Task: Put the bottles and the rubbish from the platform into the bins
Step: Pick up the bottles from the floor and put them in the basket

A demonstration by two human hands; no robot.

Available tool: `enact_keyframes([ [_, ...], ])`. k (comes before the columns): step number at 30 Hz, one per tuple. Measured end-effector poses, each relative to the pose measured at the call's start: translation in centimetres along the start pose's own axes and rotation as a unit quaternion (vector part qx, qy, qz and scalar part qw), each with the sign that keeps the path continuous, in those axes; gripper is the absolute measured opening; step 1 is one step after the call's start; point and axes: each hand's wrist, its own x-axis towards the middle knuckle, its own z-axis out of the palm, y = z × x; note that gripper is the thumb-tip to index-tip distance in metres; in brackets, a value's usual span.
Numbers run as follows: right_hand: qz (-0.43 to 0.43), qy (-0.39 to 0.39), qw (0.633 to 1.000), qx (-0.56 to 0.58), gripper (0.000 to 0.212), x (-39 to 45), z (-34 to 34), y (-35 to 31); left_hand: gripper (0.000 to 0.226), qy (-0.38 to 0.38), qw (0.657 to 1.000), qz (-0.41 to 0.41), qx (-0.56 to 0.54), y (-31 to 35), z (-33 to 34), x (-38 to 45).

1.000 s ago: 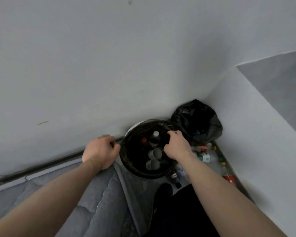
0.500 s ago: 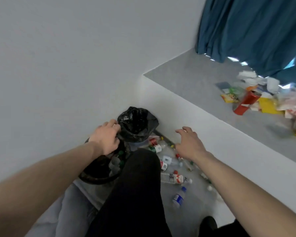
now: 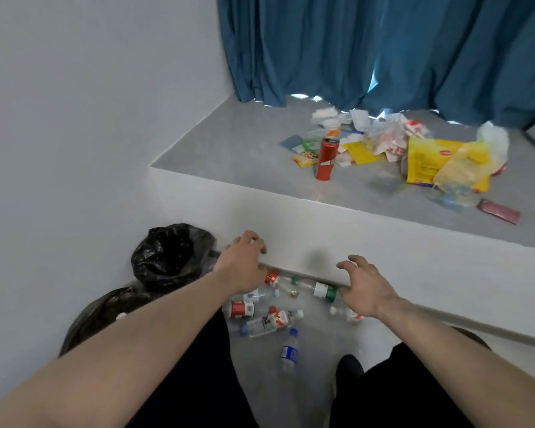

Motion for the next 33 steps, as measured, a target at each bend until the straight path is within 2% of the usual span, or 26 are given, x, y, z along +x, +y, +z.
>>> enact_keyframes([
  [6,0.030,-0.044,0.998,0.041,0.069,1.0,3.0,3.6,0.045,-0.076,0.996,0.008,0.036,2.2,3.3,1.3],
  [11,0.045,-0.099,0.992,0.070,0.076,2.6,5.5,4.9,0.059,-0.110,0.993,-0.032,0.034,1.5,6.5,0.9],
  [15,0.052,-0.140,0.986,0.079,0.083,3.8,7.2,5.2,0.044,-0.166,0.982,-0.078,0.035,0.3,11.3,-1.0],
  [19,0.031,-0.147,0.986,0.077,0.078,6.0,8.3,4.2,0.044,-0.251,0.962,-0.058,0.093,-0.8,14.3,-1.8],
  [25,0.021,-0.172,0.983,0.053,0.076,10.8,11.3,3.1,0.042,-0.269,0.957,-0.088,0.061,-2.9,16.2,2.0],
  [28,0.041,-0.183,0.981,0.046,0.076,14.9,12.6,3.5,0.041,-0.245,0.964,-0.100,0.036,-4.1,17.6,5.8],
  [33,0.081,-0.169,0.981,0.044,0.076,22.4,15.9,4.5,0.050,-0.248,0.958,-0.144,0.007,-5.9,22.7,12.7],
])
